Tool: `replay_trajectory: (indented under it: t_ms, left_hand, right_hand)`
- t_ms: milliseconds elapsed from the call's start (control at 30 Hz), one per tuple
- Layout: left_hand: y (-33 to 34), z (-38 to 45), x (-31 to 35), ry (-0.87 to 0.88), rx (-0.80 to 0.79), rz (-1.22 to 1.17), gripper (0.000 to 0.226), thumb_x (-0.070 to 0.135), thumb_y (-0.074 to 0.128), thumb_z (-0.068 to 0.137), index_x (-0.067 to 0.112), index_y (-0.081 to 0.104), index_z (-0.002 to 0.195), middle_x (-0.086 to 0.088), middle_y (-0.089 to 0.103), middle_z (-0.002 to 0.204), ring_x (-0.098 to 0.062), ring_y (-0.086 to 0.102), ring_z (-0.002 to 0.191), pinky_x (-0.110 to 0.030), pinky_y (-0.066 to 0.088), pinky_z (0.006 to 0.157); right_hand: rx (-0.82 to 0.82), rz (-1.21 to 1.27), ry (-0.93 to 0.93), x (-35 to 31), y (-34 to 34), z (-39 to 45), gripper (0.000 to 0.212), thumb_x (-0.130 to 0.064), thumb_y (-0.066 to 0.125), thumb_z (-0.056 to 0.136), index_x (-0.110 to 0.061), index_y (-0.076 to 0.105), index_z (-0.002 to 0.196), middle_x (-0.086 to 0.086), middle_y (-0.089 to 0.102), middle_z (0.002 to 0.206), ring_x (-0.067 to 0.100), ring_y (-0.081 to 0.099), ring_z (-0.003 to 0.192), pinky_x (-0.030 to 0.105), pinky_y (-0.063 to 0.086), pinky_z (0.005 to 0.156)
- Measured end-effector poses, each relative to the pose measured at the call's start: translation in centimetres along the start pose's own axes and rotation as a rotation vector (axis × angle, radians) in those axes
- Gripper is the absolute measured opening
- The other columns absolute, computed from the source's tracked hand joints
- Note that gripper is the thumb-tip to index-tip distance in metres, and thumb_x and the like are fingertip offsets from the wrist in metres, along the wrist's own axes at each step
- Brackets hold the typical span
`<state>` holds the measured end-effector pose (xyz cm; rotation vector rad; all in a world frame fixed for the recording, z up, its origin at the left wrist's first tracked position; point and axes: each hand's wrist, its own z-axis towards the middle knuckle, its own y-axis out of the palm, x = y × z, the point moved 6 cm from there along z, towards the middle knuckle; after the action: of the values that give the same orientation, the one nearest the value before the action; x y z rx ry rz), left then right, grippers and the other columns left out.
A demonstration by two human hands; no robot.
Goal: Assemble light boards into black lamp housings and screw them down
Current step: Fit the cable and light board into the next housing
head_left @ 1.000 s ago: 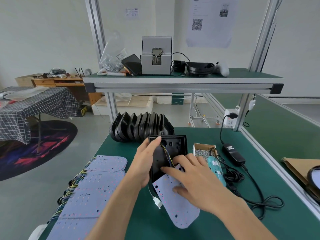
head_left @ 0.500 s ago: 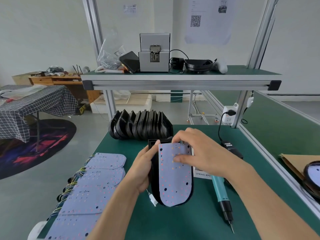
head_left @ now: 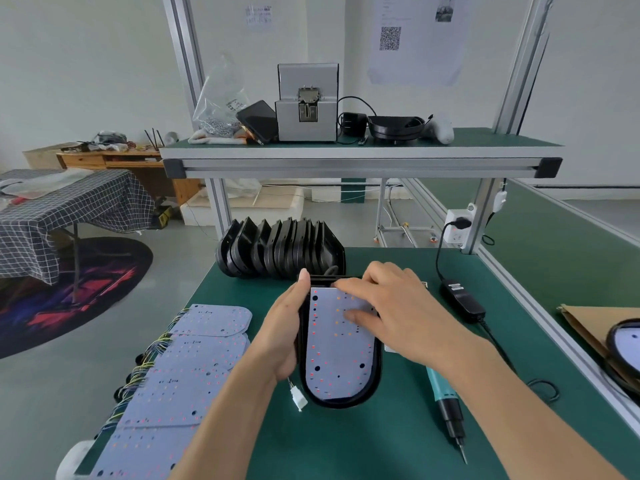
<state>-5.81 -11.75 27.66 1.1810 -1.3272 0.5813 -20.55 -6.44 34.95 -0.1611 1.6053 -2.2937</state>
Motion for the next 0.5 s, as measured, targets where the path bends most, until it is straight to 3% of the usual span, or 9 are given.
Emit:
replay_trajectory:
  t_ms: [67, 200, 233, 300, 367, 433, 500]
  left_hand:
    - [0.1, 0.0, -0.1, 0.000, 0.011, -0.009, 0.070, 0.067, 0.040, 0.101, 0.011, 0.070, 0.131, -0.015, 0.073, 0.127, -0.032, 0.069, 0.120, -0.053, 0.045, 0.114]
    - [0.1, -0.1, 0.0, -0.001, 0.039, -0.036, 0.071, 0.068, 0.043, 0.099, 0.010, 0.074, 0.125, -0.016, 0.073, 0.126, -0.033, 0.071, 0.117, -0.051, 0.049, 0.109]
    - [0.1, -0.1, 0.1, 0.002, 0.042, -0.034, 0.071, 0.069, 0.043, 0.099, 0.010, 0.075, 0.123, -0.015, 0.073, 0.125, -0.032, 0.071, 0.116, -0.051, 0.049, 0.109]
    - [0.3, -0.2, 0.0, 0.003, 0.049, -0.053, 0.070, 0.069, 0.046, 0.097, 0.011, 0.076, 0.122, -0.014, 0.073, 0.126, -0.031, 0.071, 0.118, -0.050, 0.048, 0.110]
    - [0.7, -0.2, -0.2, 0.017, 0.038, -0.084, 0.068, 0.069, 0.048, 0.094, 0.013, 0.077, 0.121, -0.013, 0.072, 0.129, -0.030, 0.069, 0.120, -0.050, 0.047, 0.111]
    - [1.1, -0.1, -0.4, 0.045, 0.016, -0.093, 0.068, 0.070, 0.042, 0.097, 0.018, 0.077, 0.122, -0.012, 0.071, 0.131, -0.028, 0.068, 0.123, -0.048, 0.045, 0.112]
    - [0.8, -0.1, -0.3, 0.082, 0.053, -0.079, 0.076, 0.076, 0.030, 0.098, 0.021, 0.077, 0.122, -0.012, 0.072, 0.129, -0.026, 0.069, 0.121, -0.046, 0.047, 0.108]
  right_hand:
    - [0.119, 0.020, -0.015, 0.0, 0.0, -0.8, 0.055, -0.041, 0.071, 0.096, -0.035, 0.054, 0.149, -0.004, 0.043, 0.109, 0.018, 0.047, 0.103, 0.040, 0.040, 0.093]
    - [0.399, 0.452, 0.204, 2.0, 0.8, -3.3, 0.065, -0.045, 0.069, 0.097, -0.030, 0.044, 0.155, -0.008, 0.040, 0.132, 0.007, 0.041, 0.131, 0.021, 0.030, 0.113]
    - [0.405, 0.596, 0.317, 2.8, 1.8, -3.9, 0.066, -0.051, 0.066, 0.098, -0.031, 0.041, 0.156, -0.012, 0.043, 0.136, 0.002, 0.042, 0.134, 0.020, 0.030, 0.114]
    - [0.270, 0.972, 0.523, 3.0, 4.6, -4.6, 0.068, -0.064, 0.059, 0.092, -0.042, 0.040, 0.154, -0.020, 0.052, 0.141, -0.011, 0.050, 0.127, 0.022, 0.038, 0.110]
    - [0.144, 1.196, 0.559, 1.6, 6.8, -4.9, 0.048, -0.066, 0.051, 0.091, -0.053, 0.054, 0.138, -0.026, 0.061, 0.136, -0.020, 0.053, 0.119, 0.013, 0.041, 0.099]
    - [0.208, 1.224, 0.558, 1.2, 7.6, -5.0, 0.036, -0.061, 0.048, 0.094, -0.044, 0.069, 0.119, -0.013, 0.072, 0.118, -0.006, 0.065, 0.109, 0.008, 0.047, 0.084]
    - [0.330, 1.221, 0.599, 1.8, 7.6, -5.1, 0.046, -0.056, 0.051, 0.098, -0.015, 0.069, 0.112, 0.015, 0.067, 0.115, 0.026, 0.065, 0.098, 0.019, 0.052, 0.075]
